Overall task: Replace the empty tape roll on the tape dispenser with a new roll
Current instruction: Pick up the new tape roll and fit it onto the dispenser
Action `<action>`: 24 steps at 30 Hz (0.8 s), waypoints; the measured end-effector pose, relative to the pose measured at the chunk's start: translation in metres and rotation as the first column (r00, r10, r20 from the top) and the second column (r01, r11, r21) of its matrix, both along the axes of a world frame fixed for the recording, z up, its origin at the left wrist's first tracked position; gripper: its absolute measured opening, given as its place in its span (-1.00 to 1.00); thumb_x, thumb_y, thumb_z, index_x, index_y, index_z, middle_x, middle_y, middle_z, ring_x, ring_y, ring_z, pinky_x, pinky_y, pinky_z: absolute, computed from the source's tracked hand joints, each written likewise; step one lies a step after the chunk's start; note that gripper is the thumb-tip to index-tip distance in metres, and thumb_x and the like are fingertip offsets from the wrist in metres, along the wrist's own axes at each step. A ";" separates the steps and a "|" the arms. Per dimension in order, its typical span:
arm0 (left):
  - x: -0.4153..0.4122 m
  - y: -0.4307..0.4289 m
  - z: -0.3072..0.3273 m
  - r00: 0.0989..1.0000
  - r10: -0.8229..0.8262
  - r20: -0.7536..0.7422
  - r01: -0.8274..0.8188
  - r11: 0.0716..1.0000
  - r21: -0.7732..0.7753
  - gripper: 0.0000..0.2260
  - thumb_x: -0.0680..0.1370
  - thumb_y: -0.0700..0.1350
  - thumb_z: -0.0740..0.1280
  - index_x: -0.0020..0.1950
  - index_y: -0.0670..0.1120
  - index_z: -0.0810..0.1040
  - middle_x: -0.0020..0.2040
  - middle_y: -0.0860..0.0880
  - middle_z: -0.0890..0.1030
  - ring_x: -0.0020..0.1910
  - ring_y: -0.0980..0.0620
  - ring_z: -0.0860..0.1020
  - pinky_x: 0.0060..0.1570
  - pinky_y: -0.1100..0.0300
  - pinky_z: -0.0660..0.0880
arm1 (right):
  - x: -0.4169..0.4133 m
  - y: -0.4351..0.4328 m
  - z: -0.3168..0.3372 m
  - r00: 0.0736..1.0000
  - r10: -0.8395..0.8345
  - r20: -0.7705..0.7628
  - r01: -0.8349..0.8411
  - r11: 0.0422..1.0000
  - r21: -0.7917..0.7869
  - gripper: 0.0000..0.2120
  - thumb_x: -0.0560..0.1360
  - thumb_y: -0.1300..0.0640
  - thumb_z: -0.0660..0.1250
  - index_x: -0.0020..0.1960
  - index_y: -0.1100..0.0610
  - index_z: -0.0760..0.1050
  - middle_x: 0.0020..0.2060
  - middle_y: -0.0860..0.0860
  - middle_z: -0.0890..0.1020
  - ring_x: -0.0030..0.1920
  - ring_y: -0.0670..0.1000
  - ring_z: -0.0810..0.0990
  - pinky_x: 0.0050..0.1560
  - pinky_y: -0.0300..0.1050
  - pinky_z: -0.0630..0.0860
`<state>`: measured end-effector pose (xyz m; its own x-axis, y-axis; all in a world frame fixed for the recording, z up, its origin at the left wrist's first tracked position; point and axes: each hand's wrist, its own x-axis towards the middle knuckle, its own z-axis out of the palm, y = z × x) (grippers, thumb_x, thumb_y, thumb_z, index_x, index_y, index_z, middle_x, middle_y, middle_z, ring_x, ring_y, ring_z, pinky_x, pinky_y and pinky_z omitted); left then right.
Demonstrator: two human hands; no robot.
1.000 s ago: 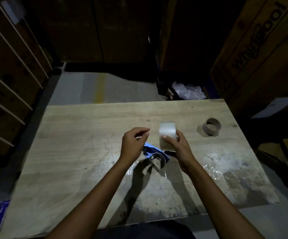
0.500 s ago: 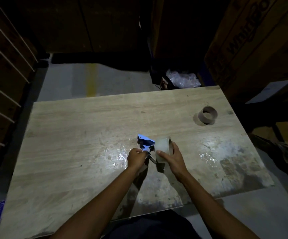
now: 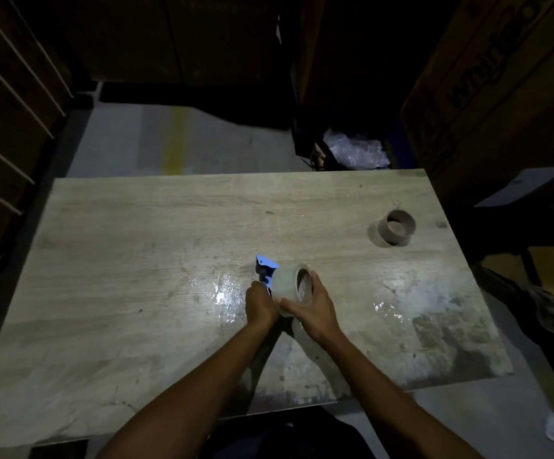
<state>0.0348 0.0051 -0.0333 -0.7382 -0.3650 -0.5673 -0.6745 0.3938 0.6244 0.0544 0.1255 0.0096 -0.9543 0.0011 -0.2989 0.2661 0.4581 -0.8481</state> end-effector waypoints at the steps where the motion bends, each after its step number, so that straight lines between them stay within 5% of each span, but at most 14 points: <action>1: 0.000 0.001 0.000 1.000 0.003 -0.009 -0.003 1.000 -0.011 -0.88 0.54 -0.12 0.35 -0.07 -0.16 0.51 -0.05 -0.15 0.63 -0.13 -0.11 0.61 -0.27 0.12 0.48 | -0.001 0.001 0.000 1.000 -0.005 0.001 0.005 1.000 -0.026 -0.21 0.25 -0.20 0.55 0.39 -0.04 0.36 0.19 -0.10 0.55 0.19 -0.05 0.54 0.19 -0.06 0.52; 5: -0.001 0.008 0.005 0.987 0.140 -0.080 -0.129 0.983 0.134 -0.91 0.47 -0.20 0.41 -0.14 -0.11 0.50 -0.09 -0.16 0.65 -0.12 -0.15 0.63 -0.24 0.07 0.56 | -0.012 0.013 0.002 0.998 -0.051 0.044 0.058 0.981 -0.186 -0.28 0.27 -0.15 0.56 0.36 -0.05 0.40 0.20 -0.09 0.59 0.16 -0.10 0.59 0.09 -0.15 0.58; 9: -0.003 0.012 0.014 0.960 0.273 -0.066 -0.238 0.915 0.325 -0.84 0.44 -0.19 0.45 -0.05 -0.04 0.53 -0.02 -0.13 0.65 -0.07 -0.14 0.66 -0.04 -0.15 0.64 | -0.023 0.025 -0.003 0.983 -0.088 0.160 0.140 0.928 -0.346 -0.25 0.27 -0.11 0.57 0.39 -0.01 0.41 0.20 0.01 0.62 0.13 0.04 0.65 0.05 0.07 0.66; 16: 0.000 0.016 0.034 0.916 0.381 -0.125 -0.268 0.814 0.515 -0.49 0.46 -0.29 0.50 0.28 -0.10 0.31 0.06 0.00 0.54 -0.06 0.07 0.59 -0.29 0.26 0.54 | -0.033 0.042 -0.004 0.953 -0.062 0.297 0.211 0.840 -0.500 -0.39 0.37 0.00 0.50 0.37 0.09 0.46 0.18 0.13 0.65 0.13 0.17 0.66 0.03 0.13 0.65; 20: -0.002 0.014 0.039 0.909 0.407 -0.087 -0.264 0.725 0.637 -0.20 0.45 -0.36 0.48 0.55 -0.06 0.14 0.18 0.00 0.55 0.04 0.02 0.61 -0.08 0.11 0.60 | -0.039 0.049 0.003 0.943 -0.013 0.332 0.196 0.828 -0.526 -0.47 0.36 -0.03 0.44 0.30 0.07 0.49 0.18 0.17 0.63 0.15 0.22 0.63 0.10 0.21 0.62; 24: -0.008 0.017 0.053 0.916 0.378 -0.133 -0.204 0.727 0.655 -0.45 0.46 -0.29 0.47 0.42 -0.08 0.43 0.22 -0.14 0.64 0.09 -0.06 0.65 -0.09 0.15 0.62 | -0.044 0.053 0.011 0.934 0.059 0.351 0.162 0.808 -0.567 -0.35 0.32 -0.11 0.46 0.34 0.11 0.45 0.21 0.22 0.60 0.19 0.25 0.61 0.15 0.28 0.58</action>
